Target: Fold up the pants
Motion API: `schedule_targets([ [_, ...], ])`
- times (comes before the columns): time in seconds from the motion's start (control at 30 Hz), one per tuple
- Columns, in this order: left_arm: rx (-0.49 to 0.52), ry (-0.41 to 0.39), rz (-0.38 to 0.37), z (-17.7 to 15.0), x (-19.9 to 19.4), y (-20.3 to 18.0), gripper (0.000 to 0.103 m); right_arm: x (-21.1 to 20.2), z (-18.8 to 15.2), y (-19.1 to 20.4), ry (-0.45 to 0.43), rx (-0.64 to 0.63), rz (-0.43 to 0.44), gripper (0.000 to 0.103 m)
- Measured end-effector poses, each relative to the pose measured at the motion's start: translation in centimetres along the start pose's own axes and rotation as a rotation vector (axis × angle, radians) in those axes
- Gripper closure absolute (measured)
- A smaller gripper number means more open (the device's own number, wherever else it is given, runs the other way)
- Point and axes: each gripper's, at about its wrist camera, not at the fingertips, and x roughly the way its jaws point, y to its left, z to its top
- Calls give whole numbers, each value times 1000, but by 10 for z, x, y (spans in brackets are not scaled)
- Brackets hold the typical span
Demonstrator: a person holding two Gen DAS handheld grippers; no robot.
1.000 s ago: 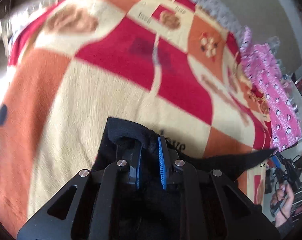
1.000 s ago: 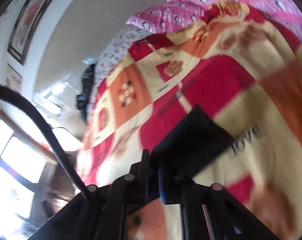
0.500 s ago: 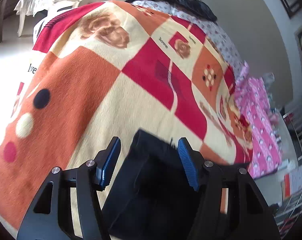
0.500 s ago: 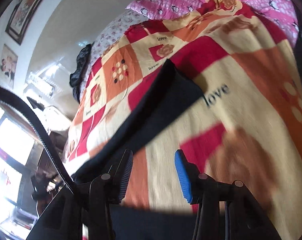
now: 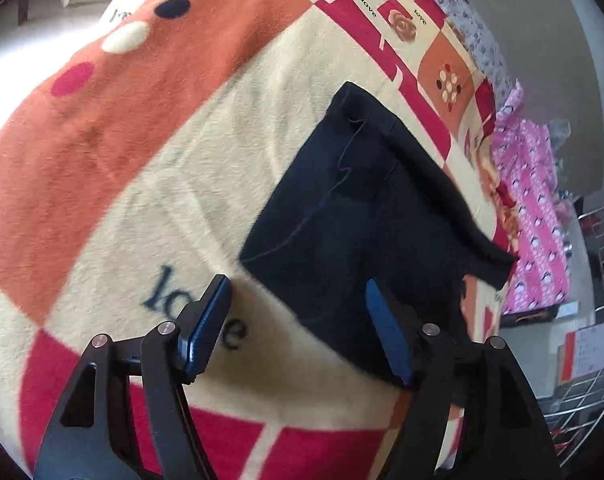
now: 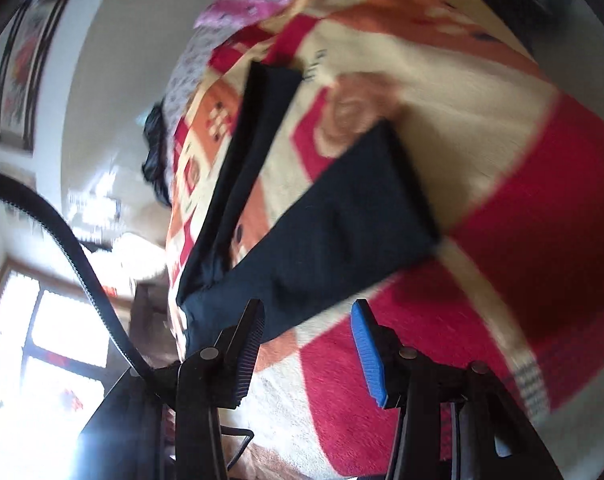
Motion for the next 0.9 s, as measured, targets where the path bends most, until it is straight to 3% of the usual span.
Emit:
schedule_targets([
  [0.23, -66, -27, -78, 8, 10, -12, 32, -7, -4, -19, -58, 73, 42, 60],
  [0.37, -26, -77, 10, 3, 6, -17, 64, -9, -1, -24, -121, 112, 42, 60],
  [0.47, -44, -102, 25, 0, 6, -10, 89, -6, 6, -19, -149, 121, 42, 60],
  [0.6, -79, -113, 37, -4, 4, -1, 98, -2, 17, -9, -182, 75, 38, 61],
  [0.63, -77, -118, 44, -4, 2, -2, 99, 2, 20, -5, -167, 44, 37, 63],
  [0.67, -61, -126, 56, -7, -1, -6, 99, 7, 24, -2, -138, 12, -1, 77],
  [0.7, -42, -138, 66, -9, -4, -9, 99, 15, 27, 4, -101, -29, -101, 90],
  [0.8, 3, -185, 85, -19, -23, -19, 99, 18, 28, 8, -93, -102, -192, 98],
  [0.9, 15, -224, 78, -34, -41, -21, 99, 8, 23, 14, -94, -158, -197, 98],
])
